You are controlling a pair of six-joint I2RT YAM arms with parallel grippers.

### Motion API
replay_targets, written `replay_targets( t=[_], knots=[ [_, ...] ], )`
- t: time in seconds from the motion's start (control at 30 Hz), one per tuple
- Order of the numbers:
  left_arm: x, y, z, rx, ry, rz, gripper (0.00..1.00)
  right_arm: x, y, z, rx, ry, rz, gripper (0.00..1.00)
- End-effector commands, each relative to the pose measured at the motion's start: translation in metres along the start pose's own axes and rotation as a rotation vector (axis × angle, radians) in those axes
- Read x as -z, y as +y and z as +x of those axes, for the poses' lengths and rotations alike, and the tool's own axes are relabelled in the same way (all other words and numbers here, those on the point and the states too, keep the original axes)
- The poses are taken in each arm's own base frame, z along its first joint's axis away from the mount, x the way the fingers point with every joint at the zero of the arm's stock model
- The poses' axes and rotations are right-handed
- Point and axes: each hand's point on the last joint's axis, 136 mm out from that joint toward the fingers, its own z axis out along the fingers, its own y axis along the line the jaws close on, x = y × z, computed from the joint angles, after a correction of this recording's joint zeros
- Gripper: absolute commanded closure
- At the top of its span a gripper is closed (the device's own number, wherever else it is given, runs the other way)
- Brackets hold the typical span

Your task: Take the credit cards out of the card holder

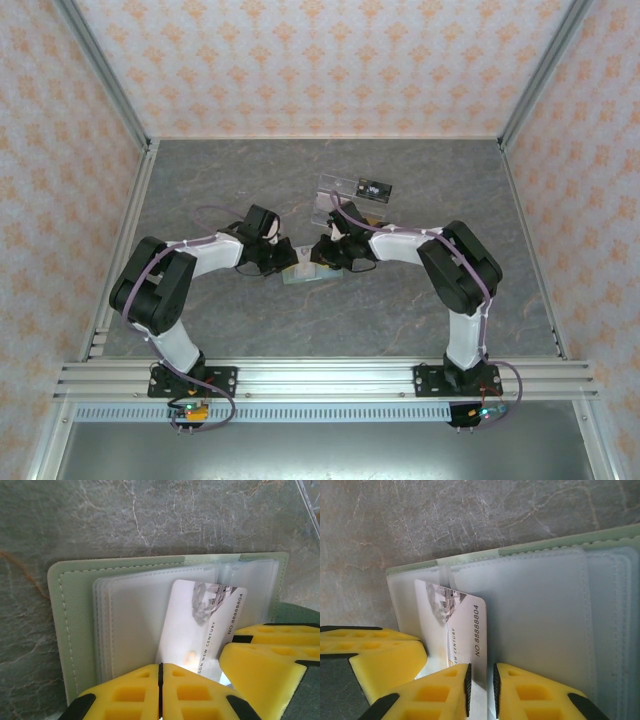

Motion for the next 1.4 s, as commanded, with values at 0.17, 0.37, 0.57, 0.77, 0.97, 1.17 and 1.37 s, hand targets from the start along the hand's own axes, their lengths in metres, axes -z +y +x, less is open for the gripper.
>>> replay_targets(
  t=[0.17, 0.37, 0.57, 0.77, 0.97, 1.17, 1.37],
  knots=[
    [-0.010, 0.030, 0.011, 0.033, 0.023, -0.103, 0.92, -0.006, 0.013, -0.009, -0.010, -0.014, -0.075, 0.81],
    [-0.006, 0.025, 0.008, 0.028, 0.015, -0.097, 0.91, 0.001, 0.012, -0.013, -0.002, -0.055, -0.064, 0.97],
    [0.012, 0.005, -0.005, -0.003, -0.039, -0.073, 0.78, 0.031, 0.001, -0.020, 0.095, -0.129, 0.044, 1.00],
    [0.046, -0.005, -0.024, -0.063, -0.134, -0.129, 0.52, 0.064, 0.004, -0.025, 0.259, -0.181, 0.118, 1.00],
    [0.083, 0.007, -0.047, -0.070, -0.236, -0.209, 0.32, 0.114, 0.025, -0.046, 0.457, -0.301, 0.184, 1.00],
    [0.126, 0.030, -0.068, -0.064, -0.351, -0.295, 0.11, 0.157, 0.057, -0.078, 0.744, -0.395, 0.267, 1.00],
    [0.168, 0.053, -0.072, -0.106, -0.451, -0.406, 0.00, 0.163, 0.087, -0.094, 1.056, -0.327, 0.280, 1.00]
  ],
)
